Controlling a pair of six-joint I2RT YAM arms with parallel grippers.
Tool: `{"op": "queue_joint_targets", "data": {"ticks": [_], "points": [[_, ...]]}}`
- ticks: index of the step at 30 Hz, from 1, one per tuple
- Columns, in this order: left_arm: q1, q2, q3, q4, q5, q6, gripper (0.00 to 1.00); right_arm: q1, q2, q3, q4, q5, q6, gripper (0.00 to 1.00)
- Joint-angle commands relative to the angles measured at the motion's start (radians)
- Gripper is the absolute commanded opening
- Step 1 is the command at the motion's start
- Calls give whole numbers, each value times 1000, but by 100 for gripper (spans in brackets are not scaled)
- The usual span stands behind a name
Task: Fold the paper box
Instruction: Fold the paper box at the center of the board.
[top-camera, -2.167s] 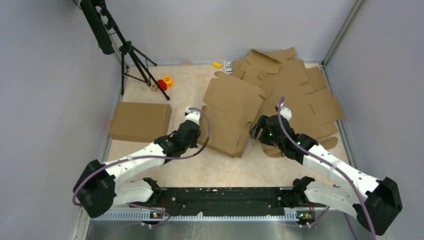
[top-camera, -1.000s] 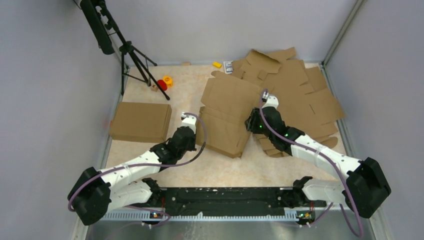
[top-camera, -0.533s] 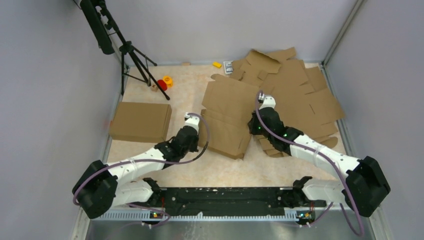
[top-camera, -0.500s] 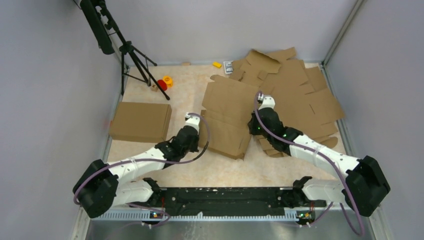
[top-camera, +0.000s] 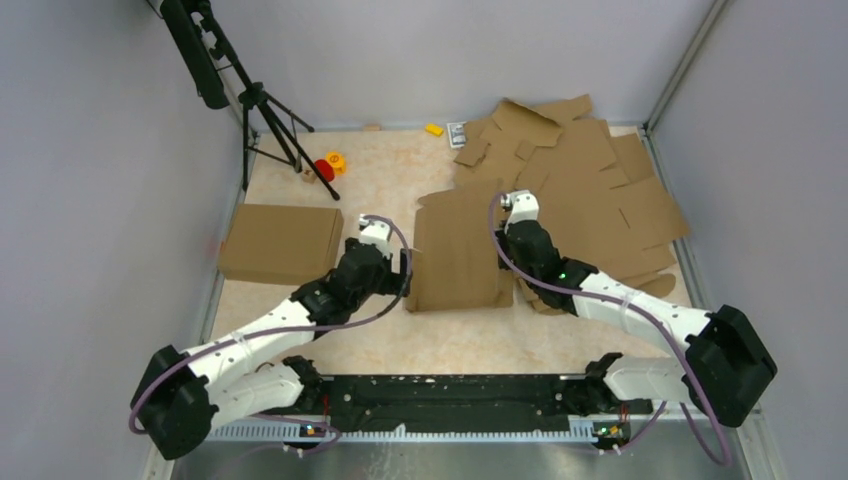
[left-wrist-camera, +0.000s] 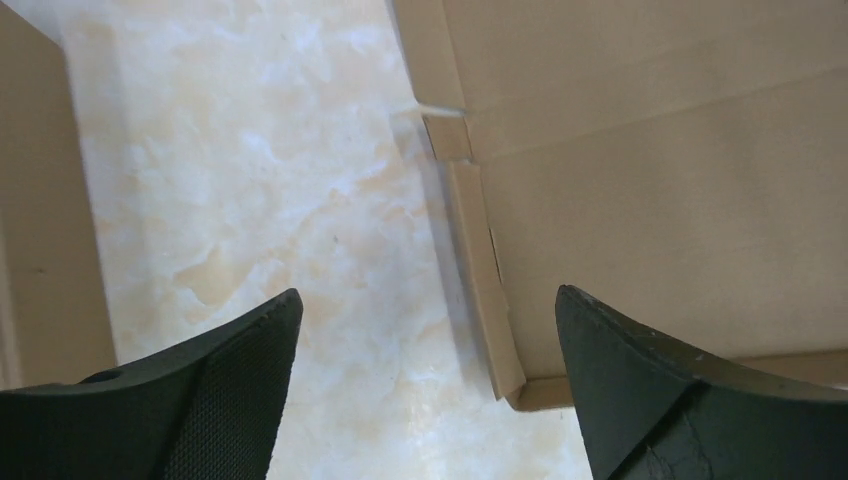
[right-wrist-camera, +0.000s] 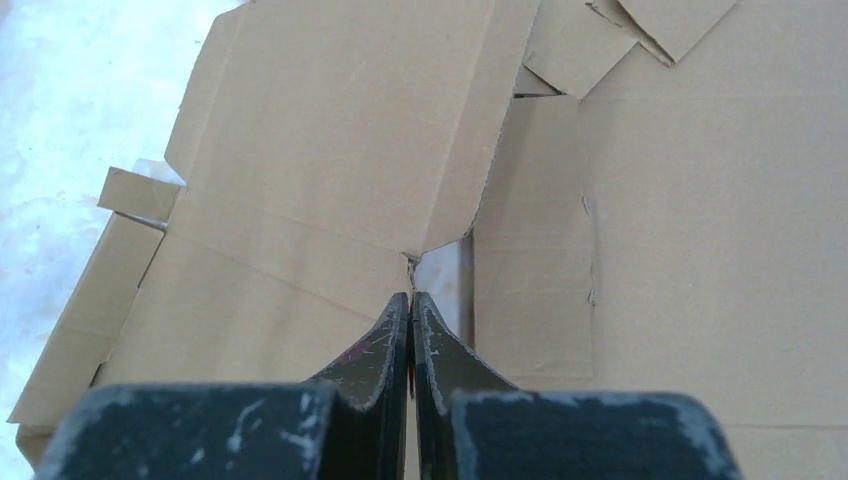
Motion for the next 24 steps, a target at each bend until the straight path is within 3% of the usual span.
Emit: {"op": "queue_joint_targets", "data": {"ticks": [1,5,8,11,15,18,21,24], "points": [[75,-20,61,54,-13,-19,98,7,-35,4,73,-16,-77,0],[136,78,141,166,39,87,99,4,-30,13,49,-28,-63,0],[167,205,255,173,106,158,99,-53,27,59,-45,-95,21,14],[218,341,401,95,219,191,99,-119,76,89,-108,-156,74,21],[241,487,557,-23,254,215,99,-196,79,107,-155,-203,123,58],[244,554,624,-108,225,230,99,-287,83,126,-169,-291,121,70],[268,592,636,-127,216,217,99,-381,149,167,-145,-471,101,74],[325,646,660,-161,332,180,97,-420,260,241,-134,-606,94,72]]}}
